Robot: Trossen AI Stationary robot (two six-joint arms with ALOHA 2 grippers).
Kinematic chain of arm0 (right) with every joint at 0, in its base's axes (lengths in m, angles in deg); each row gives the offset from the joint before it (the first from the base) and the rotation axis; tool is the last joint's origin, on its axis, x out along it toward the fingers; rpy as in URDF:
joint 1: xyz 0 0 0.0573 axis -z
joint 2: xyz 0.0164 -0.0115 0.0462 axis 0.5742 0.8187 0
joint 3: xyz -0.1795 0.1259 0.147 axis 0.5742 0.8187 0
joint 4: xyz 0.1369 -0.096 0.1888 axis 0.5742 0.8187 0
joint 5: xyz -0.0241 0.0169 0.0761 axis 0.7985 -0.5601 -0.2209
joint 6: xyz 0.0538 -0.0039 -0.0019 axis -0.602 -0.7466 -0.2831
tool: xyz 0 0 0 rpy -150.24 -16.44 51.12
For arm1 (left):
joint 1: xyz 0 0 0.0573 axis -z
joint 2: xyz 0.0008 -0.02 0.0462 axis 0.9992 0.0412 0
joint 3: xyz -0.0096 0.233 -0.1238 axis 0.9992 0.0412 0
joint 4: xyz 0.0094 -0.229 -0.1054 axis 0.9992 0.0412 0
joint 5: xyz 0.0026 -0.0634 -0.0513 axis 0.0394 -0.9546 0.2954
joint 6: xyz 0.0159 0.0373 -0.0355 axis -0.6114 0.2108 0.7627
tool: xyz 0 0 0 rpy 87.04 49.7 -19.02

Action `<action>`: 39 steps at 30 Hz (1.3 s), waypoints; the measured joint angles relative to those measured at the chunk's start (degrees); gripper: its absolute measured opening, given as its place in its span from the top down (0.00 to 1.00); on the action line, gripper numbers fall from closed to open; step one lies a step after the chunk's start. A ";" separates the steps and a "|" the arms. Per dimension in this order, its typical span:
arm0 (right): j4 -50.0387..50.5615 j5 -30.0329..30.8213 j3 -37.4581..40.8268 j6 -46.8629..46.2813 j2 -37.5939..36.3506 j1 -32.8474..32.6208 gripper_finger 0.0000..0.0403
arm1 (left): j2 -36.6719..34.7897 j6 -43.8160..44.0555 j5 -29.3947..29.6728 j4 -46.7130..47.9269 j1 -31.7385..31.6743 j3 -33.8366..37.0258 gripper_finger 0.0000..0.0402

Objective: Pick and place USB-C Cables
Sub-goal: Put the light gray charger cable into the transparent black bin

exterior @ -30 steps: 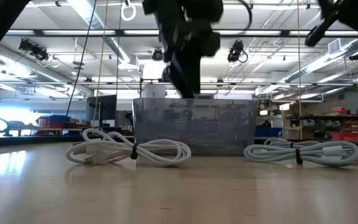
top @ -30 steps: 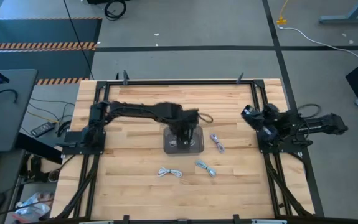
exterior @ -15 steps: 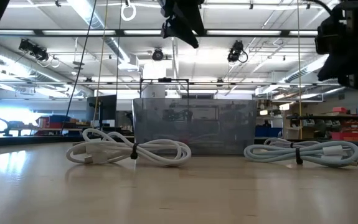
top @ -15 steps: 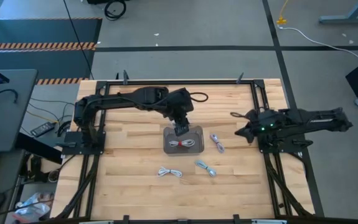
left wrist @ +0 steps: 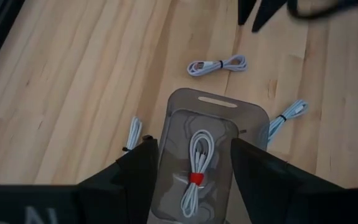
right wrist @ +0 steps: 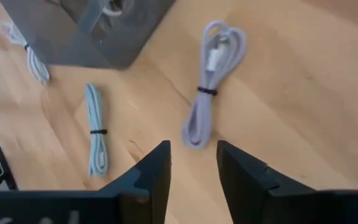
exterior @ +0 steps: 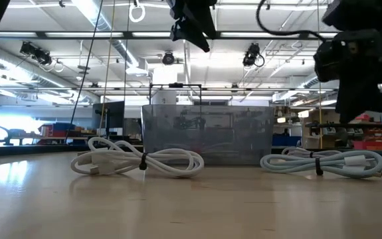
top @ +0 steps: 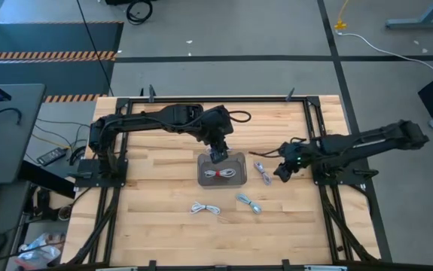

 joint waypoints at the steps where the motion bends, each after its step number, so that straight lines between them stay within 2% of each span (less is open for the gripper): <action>1: -1.18 -0.78 0.00 0.29 1.92 -0.02 0.66 | 0.00 -0.02 0.00 -0.04 0.00 0.00 0.49; 13: -8.31 -5.13 0.01 2.31 18.53 -0.10 0.66 | 0.00 -0.10 0.00 1.62 0.00 0.02 0.49; 20: -17.25 -5.51 0.02 4.00 25.00 -0.10 0.66 | 0.00 -0.41 0.00 1.60 -0.11 0.04 0.49; 26: -17.84 -4.87 -0.24 5.18 27.86 -0.10 0.68 | 0.00 -0.38 -0.02 1.64 -0.11 0.04 0.49; 30: -17.39 -3.40 -0.20 4.69 28.07 0.07 0.74 | 0.00 -0.35 0.00 2.37 -0.11 0.04 0.49; 35: -16.93 -3.24 -0.12 3.98 27.77 0.44 0.94 | 0.02 0.09 -0.01 3.17 -0.11 0.04 0.49; 39: -16.84 -2.77 -0.02 4.46 26.57 0.44 0.96 | 0.02 0.10 -0.02 3.82 -0.11 0.04 0.49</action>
